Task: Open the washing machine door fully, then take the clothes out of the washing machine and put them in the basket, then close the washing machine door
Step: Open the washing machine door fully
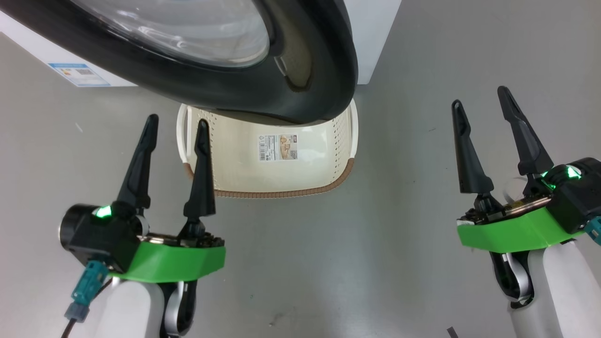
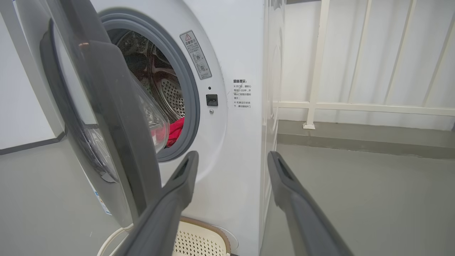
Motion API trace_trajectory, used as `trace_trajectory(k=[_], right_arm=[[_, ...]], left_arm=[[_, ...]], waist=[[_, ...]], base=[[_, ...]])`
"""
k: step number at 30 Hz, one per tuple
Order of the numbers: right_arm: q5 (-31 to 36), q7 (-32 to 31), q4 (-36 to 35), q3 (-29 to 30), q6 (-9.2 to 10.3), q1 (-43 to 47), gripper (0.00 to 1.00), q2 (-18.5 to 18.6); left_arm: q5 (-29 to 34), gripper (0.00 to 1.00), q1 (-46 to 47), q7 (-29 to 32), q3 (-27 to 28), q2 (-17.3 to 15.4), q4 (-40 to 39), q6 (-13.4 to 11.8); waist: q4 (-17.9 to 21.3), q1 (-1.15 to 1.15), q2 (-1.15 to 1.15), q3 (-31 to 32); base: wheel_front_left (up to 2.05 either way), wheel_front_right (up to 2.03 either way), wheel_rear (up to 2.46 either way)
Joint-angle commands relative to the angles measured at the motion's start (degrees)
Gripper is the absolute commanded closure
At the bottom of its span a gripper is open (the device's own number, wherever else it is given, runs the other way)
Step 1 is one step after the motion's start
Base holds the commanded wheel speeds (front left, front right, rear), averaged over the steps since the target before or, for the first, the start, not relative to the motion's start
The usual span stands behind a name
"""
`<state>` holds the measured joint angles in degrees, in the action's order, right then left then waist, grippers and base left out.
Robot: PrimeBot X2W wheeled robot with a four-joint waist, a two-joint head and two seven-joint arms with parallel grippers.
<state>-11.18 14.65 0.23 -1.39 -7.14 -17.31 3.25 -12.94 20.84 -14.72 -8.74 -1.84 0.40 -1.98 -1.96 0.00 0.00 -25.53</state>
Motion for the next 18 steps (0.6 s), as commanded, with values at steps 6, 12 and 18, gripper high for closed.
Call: trace_trajectory(k=[6, 12, 18], right_arm=[[-1.4, 0.3, -1.7, -1.5, -0.35, 1.7, 0.0, -0.4], [-2.1, 0.3, -1.2, -1.1, -0.35, 1.4, 1.0, -0.4], [-14.2, 0.3, 0.9, -3.1, -0.35, -0.3, 1.0, -0.4]], left_arm=[[1.4, 0.0, -0.7, -0.3, 1.8, -1.0, -1.6, -0.1], [1.6, 0.0, -0.9, -0.3, 1.6, -1.0, -1.5, -0.1], [1.6, 0.0, -0.9, -0.3, 1.2, -1.0, -1.5, -0.1]], waist=[[-0.1, 0.0, 0.0, 0.0], [-0.4, 0.0, 0.0, 0.1], [-0.8, 0.0, 0.0, -0.1]], base=[[0.0, 0.0, 0.0], [0.0, 0.0, 0.0], [0.0, 0.0, 0.0]])
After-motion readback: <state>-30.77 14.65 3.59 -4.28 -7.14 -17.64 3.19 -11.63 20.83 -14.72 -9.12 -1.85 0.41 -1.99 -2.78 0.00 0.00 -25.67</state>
